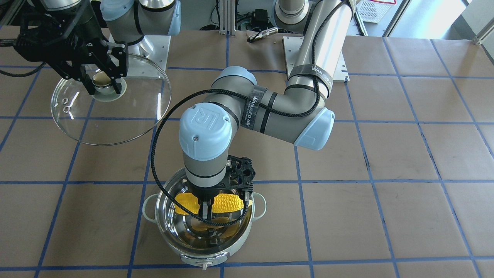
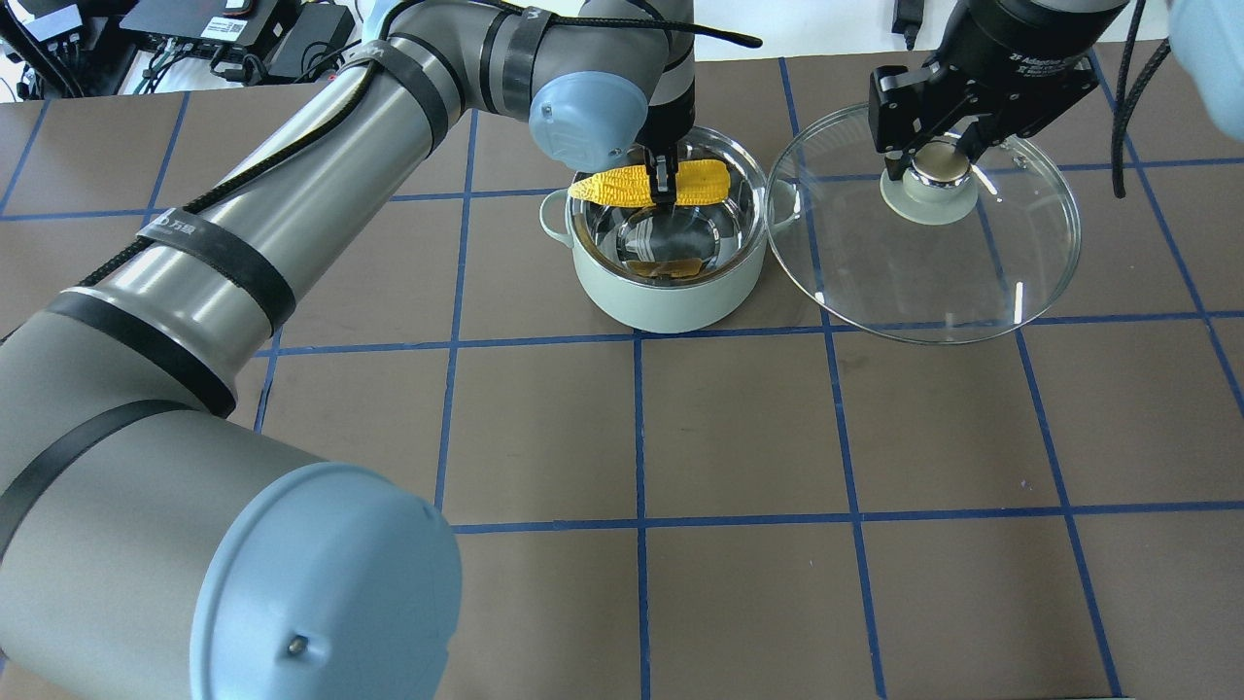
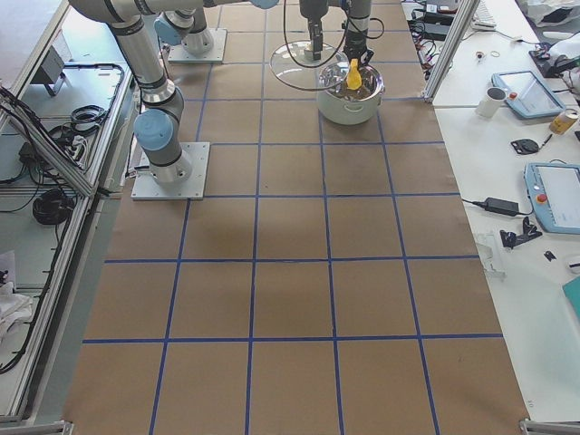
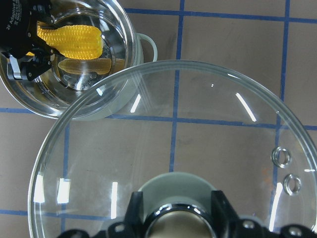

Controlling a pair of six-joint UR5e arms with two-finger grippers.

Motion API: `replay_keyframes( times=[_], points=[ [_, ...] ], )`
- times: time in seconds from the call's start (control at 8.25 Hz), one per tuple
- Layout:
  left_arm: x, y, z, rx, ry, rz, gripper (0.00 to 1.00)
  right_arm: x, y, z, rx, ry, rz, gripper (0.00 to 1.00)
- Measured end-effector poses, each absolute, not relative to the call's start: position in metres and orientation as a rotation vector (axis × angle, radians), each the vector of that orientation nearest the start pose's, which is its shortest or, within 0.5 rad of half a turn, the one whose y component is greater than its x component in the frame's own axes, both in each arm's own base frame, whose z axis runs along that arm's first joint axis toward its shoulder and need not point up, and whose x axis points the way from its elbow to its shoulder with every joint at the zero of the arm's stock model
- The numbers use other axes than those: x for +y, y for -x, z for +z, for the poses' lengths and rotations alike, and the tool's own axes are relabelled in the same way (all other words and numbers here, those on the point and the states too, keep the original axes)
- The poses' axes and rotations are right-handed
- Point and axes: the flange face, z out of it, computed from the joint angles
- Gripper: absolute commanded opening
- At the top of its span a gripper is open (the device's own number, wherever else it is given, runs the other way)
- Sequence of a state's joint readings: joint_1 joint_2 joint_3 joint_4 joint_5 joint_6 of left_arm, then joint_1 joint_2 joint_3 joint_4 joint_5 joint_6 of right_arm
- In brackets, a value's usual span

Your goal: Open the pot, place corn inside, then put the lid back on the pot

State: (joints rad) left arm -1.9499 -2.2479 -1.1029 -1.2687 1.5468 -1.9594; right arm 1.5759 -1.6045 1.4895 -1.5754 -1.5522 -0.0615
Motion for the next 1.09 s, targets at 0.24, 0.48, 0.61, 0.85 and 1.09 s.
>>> replay_keyframes(
  times=[0.24, 0.48, 0.61, 0.85, 1.09],
  points=[
    [-0.652, 0.415, 0.321, 2.295, 2.296, -0.038, 0.77, -0.485, -0.138, 0.545, 3.119, 0.111, -0.188, 0.31],
    [-0.648, 0.421, 0.324, 2.311, 2.289, -0.048, 1.00, -0.485, -0.138, 0.545, 3.119, 0.113, -0.188, 0.31],
    [-0.647, 0.421, 0.328, 2.319, 2.290, -0.057, 1.00, -0.486, -0.137, 0.545, 3.119, 0.114, -0.189, 0.31],
    [-0.644, 0.420, 0.340, 2.332, 2.293, -0.080, 1.00, -0.486, -0.137, 0.545, 3.119, 0.114, -0.189, 0.30],
    [-0.638, 0.417, 0.359, 2.360, 2.275, -0.090, 1.00, -0.486, -0.137, 0.546, 3.120, 0.114, -0.191, 0.30]
  ],
)
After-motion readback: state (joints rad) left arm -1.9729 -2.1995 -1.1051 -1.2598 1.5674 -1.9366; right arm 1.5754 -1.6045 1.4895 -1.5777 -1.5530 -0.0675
